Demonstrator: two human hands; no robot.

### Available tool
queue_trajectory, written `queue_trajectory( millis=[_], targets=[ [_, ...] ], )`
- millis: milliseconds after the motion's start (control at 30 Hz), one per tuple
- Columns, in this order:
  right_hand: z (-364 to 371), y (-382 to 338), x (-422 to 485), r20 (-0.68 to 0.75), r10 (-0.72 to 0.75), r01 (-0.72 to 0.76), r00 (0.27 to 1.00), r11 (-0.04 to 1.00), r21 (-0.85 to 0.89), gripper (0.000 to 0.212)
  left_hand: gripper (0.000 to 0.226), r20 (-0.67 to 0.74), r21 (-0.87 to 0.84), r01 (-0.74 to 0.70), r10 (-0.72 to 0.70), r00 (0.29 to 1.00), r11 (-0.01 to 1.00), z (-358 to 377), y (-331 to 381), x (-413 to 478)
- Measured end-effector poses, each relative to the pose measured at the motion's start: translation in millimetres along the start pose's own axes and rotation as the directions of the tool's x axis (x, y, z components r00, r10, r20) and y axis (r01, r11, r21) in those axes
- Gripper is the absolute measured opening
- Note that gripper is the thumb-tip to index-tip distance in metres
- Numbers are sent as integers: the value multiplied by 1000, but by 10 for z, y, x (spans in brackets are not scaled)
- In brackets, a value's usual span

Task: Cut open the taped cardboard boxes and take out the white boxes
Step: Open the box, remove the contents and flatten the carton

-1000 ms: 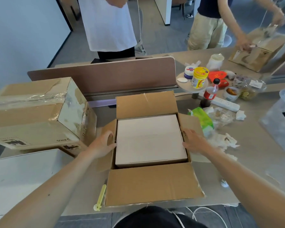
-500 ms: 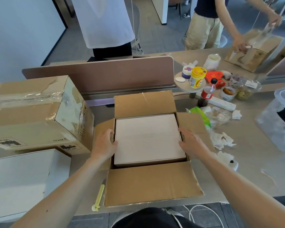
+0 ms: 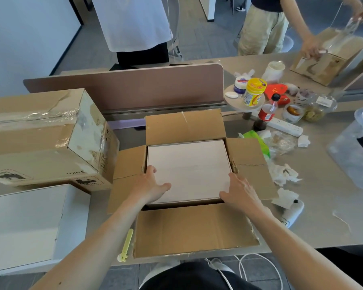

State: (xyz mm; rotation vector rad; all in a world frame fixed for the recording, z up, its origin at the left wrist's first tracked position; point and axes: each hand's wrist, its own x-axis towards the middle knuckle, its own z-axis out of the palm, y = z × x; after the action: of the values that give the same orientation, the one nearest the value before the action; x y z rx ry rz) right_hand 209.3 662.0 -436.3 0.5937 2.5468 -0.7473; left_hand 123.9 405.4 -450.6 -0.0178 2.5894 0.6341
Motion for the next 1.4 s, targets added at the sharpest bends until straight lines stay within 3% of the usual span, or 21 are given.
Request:
queue_trajectory(
  millis=[133,267,367,600,1067,1233,1400],
  targets=[
    [-55,-18,-45,-31,-10,12,999,997,77,62,68,2,-42,8,-8,1000,999,-7,-3,34],
    [-10,-73,-37,55,11,-16,998,995,96,57,67,8,-62,22,-22,1000,998,6,-1,54],
    [82,-158,35,105,28,-38,994,994,101,67,64,3,-98,30,-29,1000,995,2,-25,65],
    [50,-201,310,63,21,-29,998,993,118,81,65,11,-103,25,-24,1000,994,4,12,141],
    [78,-82,594,45,-50,41,998,981,188,101,112,38,-132,69,-64,997,989,109,84,369],
    [104,-49,513,2,-45,44,999,982,181,97,135,-1,-156,31,-32,999,987,56,32,353],
    [50,-112,386,-82,23,-11,996,988,152,96,133,-24,-183,-9,5,1000,983,-53,137,284]
  ],
)
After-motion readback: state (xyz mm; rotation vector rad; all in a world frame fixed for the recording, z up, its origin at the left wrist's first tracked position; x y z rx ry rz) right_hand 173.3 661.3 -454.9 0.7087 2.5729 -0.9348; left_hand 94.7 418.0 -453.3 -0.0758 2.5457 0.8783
